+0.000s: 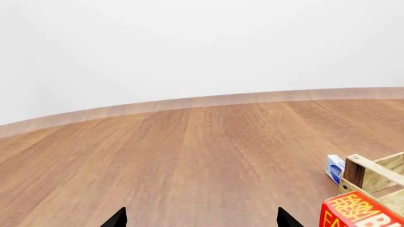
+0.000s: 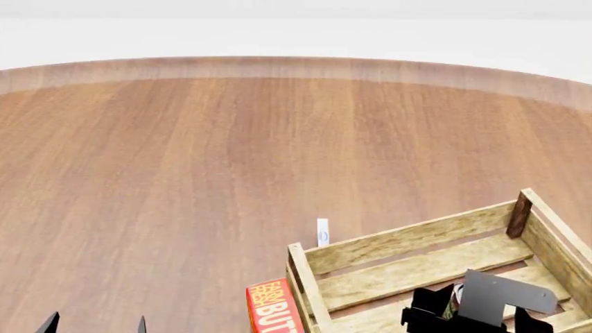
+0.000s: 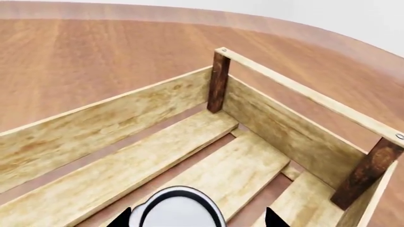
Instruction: Pick up the tomato sauce, and put it in the wooden tray.
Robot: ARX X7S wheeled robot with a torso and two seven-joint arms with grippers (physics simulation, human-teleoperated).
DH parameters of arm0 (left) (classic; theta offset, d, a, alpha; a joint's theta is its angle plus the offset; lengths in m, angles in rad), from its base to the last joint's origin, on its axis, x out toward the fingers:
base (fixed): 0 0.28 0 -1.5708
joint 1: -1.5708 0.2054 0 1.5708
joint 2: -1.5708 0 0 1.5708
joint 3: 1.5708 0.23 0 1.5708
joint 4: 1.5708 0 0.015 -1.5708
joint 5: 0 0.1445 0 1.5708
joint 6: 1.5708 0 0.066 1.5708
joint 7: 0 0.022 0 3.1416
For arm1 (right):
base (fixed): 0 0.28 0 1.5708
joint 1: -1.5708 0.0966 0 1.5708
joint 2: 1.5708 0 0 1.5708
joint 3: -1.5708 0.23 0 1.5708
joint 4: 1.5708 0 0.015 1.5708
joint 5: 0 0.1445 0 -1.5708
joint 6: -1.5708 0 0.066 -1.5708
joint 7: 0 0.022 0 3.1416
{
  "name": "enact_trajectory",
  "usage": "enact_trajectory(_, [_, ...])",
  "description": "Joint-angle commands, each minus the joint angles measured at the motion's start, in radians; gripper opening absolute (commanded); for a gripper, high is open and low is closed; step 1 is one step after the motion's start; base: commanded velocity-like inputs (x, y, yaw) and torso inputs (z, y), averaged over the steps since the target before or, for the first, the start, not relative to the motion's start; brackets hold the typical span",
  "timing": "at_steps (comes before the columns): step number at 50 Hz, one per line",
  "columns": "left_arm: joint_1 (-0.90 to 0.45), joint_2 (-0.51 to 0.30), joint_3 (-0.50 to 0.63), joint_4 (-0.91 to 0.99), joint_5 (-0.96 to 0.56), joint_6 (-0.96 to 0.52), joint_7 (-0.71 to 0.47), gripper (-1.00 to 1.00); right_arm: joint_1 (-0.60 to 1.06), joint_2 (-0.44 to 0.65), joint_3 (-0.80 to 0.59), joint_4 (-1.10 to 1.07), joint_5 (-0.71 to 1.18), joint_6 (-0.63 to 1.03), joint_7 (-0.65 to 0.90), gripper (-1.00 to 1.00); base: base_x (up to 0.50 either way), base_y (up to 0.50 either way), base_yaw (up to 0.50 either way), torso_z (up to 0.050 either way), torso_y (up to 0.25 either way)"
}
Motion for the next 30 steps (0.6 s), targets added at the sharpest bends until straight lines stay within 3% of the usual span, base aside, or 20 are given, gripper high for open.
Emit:
enact_trajectory(1, [-0.002,0.017,-0.027,0.0,-0.019,-0.017,0.035,1.0,0.005,-0.021,0.017,0.011,-0.021,-0.008,-0.022,1.0,0.0,0.0,0.0,0.0,0.0])
enact_trajectory(21, [-0.002,0.011,-0.024,0.005,-0.025,-0.018,0.032,1.0,-0.013,-0.02,-0.001,-0.036,-0.031,0.007,-0.023,1.0,0.0,0.0,0.0,0.0,0.0])
enact_trajectory(30, [-0.003,0.011,-0.021,0.002,-0.024,-0.015,0.03,1.0,-0.081,-0.001,-0.013,-0.232,-0.023,0.109,0.0,1.0,0.0,0.0,0.0,0.0,0.0])
